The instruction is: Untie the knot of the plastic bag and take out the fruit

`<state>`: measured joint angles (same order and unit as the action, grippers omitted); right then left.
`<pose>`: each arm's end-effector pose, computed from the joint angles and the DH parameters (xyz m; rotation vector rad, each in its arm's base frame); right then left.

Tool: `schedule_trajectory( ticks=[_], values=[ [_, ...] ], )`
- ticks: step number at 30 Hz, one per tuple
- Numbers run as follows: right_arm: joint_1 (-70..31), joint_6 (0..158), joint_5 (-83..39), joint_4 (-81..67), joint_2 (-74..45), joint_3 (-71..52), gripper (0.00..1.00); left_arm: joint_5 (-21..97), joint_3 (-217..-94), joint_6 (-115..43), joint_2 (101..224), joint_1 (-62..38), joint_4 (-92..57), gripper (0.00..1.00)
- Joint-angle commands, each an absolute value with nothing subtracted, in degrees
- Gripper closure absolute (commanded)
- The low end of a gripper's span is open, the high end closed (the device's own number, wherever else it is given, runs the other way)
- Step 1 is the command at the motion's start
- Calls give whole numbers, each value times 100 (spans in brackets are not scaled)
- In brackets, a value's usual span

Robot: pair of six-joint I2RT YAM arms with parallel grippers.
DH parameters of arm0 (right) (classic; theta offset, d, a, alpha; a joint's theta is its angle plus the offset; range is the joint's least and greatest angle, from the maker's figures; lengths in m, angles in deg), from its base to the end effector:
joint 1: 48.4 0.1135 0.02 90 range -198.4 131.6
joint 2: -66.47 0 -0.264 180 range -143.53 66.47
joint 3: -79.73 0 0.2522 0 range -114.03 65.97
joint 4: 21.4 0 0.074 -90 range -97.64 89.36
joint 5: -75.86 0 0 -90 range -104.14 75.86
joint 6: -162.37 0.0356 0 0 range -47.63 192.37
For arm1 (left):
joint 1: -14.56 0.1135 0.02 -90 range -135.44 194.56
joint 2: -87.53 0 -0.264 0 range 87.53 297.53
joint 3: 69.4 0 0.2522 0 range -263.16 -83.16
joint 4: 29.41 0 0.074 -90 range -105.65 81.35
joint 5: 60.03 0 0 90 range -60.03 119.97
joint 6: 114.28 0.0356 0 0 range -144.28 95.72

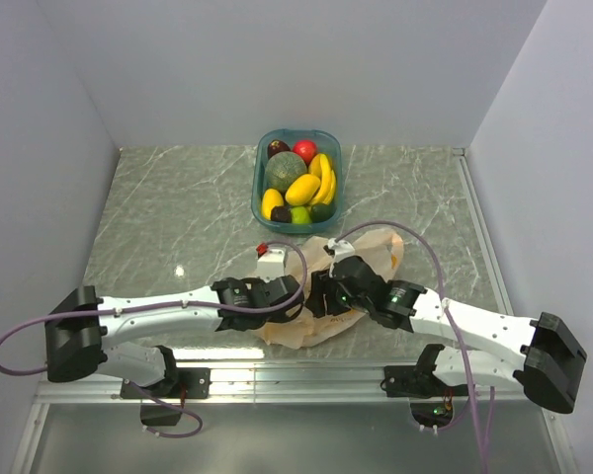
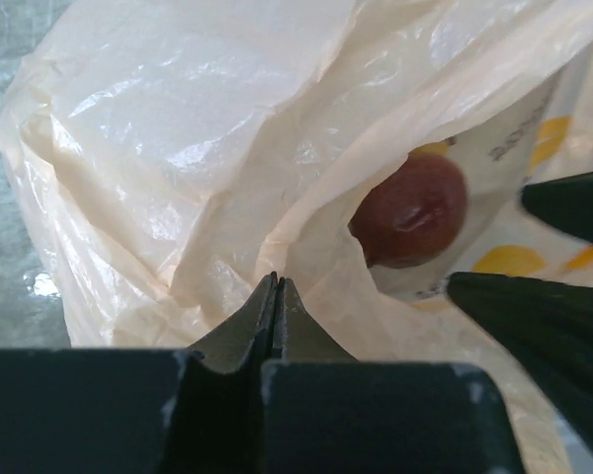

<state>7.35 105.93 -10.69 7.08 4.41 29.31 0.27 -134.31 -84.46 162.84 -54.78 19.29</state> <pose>0.1296 0.1865 0.2253 -0.4259 2.3452 0.7279 0.1065 -0.2324 0.2333 0.0166 2.4394 -0.3332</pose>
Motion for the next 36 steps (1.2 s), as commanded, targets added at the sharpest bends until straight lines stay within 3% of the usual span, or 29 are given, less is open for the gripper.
schedule_trajectory(
  ticks=[1,13,26,27,28,30,31,34,36],
  values=[
    [802,10648,-807,748,355,3038,34,175,-13300,-8123,16496,-5470,1828,99],
    [1101,10630,-754,335,-1183,2827,23,465,-12684,-8088,16567,-5470,1354,99],
    [1304,10559,-219,221,-1413,2712,28,395,-12499,-8062,16523,-5461,1195,99],
    [1312,10577,-166,220,-1395,2721,32,378,-12491,-8053,16514,-5461,1204,100],
    [1304,10568,-96,212,-1377,2730,43,369,-12491,-8062,16514,-5461,1221,99],
    [1312,10560,-25,238,-1307,2730,55,334,-12482,-8079,16488,-5452,1239,100],
    [1304,10551,19,308,-1281,2713,67,316,-12482,-8088,16479,-5452,1247,99],
    [1321,10507,89,475,-947,2730,82,272,-12491,-8080,16453,-5408,1265,100],
    [1321,10428,98,537,-561,2783,87,219,-12526,-8053,16435,-5365,1274,99]
  ],
)
